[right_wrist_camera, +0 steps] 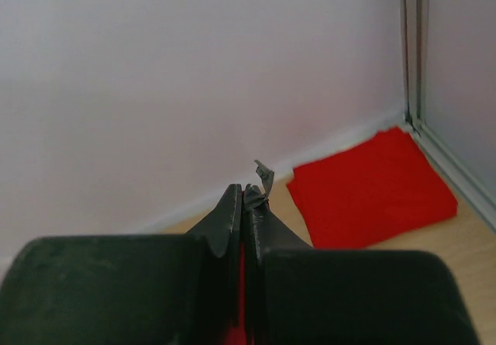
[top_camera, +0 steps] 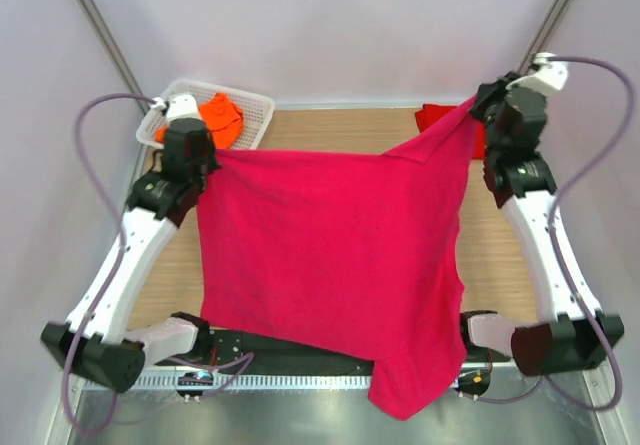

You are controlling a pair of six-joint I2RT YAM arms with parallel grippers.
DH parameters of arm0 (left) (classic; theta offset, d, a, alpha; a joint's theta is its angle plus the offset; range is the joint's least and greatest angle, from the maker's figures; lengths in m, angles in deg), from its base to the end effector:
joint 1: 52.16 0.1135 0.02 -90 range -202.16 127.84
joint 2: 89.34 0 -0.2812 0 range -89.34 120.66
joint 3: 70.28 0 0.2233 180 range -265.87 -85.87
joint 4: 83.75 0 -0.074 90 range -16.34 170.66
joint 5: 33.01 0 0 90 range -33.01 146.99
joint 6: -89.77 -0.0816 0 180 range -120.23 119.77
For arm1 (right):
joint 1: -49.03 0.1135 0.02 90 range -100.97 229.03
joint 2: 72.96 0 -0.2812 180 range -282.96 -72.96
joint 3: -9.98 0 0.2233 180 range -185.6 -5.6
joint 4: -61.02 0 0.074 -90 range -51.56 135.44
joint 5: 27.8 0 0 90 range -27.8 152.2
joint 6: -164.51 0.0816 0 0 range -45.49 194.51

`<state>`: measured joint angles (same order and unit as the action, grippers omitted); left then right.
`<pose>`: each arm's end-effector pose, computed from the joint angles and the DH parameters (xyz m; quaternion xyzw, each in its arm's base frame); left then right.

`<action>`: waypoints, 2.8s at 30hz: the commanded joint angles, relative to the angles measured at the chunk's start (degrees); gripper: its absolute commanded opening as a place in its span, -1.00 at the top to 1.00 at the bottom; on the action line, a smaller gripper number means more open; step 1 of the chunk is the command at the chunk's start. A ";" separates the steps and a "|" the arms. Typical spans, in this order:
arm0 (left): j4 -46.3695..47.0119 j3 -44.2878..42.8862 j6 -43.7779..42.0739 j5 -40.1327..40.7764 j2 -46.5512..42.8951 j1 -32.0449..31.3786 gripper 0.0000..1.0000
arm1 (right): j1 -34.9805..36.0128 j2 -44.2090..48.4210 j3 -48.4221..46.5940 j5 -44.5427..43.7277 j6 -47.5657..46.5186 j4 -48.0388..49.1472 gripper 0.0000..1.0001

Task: Fold and stack the t-shirts
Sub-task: Flatten the tshirt out

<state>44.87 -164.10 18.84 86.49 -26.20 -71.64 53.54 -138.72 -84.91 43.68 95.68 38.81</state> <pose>0.2214 -0.0357 0.4270 -0.1419 0.7960 0.0162 0.5881 0.2511 -0.0062 0.4968 0.2140 0.6301 0.0601 0.7440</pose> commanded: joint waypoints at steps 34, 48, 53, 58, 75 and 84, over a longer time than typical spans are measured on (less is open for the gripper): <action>-4.37 -12.21 -13.27 -4.72 43.57 12.80 0.99 | -0.82 -25.74 -3.31 1.83 8.53 -21.12 0.98; -9.56 -10.88 -1.42 -9.98 20.12 12.80 1.00 | -0.82 -8.53 -8.49 5.86 11.52 -25.71 0.98; -10.27 -15.97 3.25 -11.82 5.46 12.72 1.00 | -0.12 -1.05 -16.21 8.07 12.85 -25.10 0.98; -13.07 -23.79 4.92 -12.71 -2.04 10.35 0.99 | 0.14 5.28 -23.33 7.63 13.64 -22.54 0.98; -19.75 -46.04 3.34 -9.37 -14.97 6.83 0.99 | 0.14 8.28 -52.08 7.63 9.24 -28.35 0.98; -16.86 -27.90 8.09 -12.01 -11.63 6.83 0.99 | 0.23 5.81 -42.45 3.15 10.20 -29.58 0.98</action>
<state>27.93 -200.15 25.33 74.01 -42.05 -64.69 53.68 -129.45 -132.43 50.52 106.15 10.39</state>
